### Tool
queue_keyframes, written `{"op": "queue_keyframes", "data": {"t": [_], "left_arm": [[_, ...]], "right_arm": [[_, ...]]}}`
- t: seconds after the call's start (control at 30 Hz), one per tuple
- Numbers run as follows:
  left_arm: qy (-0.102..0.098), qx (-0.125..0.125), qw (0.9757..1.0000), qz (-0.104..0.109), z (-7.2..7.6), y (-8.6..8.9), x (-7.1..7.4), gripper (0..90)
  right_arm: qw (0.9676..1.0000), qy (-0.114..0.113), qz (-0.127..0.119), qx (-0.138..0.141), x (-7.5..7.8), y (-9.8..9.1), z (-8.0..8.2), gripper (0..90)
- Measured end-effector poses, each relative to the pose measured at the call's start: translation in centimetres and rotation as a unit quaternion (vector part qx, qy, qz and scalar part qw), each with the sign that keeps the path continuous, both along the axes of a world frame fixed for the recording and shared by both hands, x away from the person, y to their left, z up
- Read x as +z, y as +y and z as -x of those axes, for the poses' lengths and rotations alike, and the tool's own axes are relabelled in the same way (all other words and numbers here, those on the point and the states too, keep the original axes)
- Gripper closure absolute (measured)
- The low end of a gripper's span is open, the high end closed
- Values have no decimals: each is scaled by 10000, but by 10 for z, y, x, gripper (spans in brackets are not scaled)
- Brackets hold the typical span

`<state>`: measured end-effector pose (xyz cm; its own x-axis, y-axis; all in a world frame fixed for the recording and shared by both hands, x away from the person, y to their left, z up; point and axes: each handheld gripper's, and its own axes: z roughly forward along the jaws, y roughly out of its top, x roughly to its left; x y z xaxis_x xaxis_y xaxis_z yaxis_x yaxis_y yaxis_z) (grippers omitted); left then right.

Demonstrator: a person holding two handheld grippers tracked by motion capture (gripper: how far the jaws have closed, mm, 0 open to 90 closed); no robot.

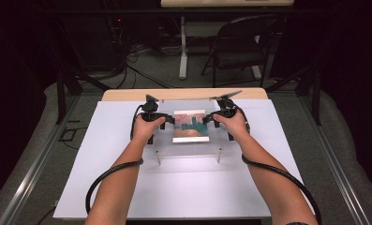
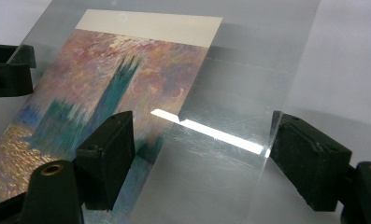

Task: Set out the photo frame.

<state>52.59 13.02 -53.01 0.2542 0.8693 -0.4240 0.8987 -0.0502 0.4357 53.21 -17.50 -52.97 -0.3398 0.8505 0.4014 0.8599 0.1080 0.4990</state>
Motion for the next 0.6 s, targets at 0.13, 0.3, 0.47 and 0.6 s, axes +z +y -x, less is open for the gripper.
{"op": "queue_keyframes", "data": {"t": [0.13, 0.3, 0.47, 0.6], "left_arm": [[33, -3, 10000, 93, 0, 1, -1, 167], [40, -15, 9999, 125, 0, 2, -2, 167], [50, -8, 9998, 213, -1, 3, -3, 180], [26, 10, 9998, 186, -1, 3, -3, 182]], "right_arm": [[10000, -10, -17, -13, 0, 0, 1, 228], [10000, 17, -17, -36, 0, 0, 1, 233], [9999, 4, -69, -95, 0, -1, 1, 247], [9999, -17, -52, -85, 0, -1, 2, 252]]}}
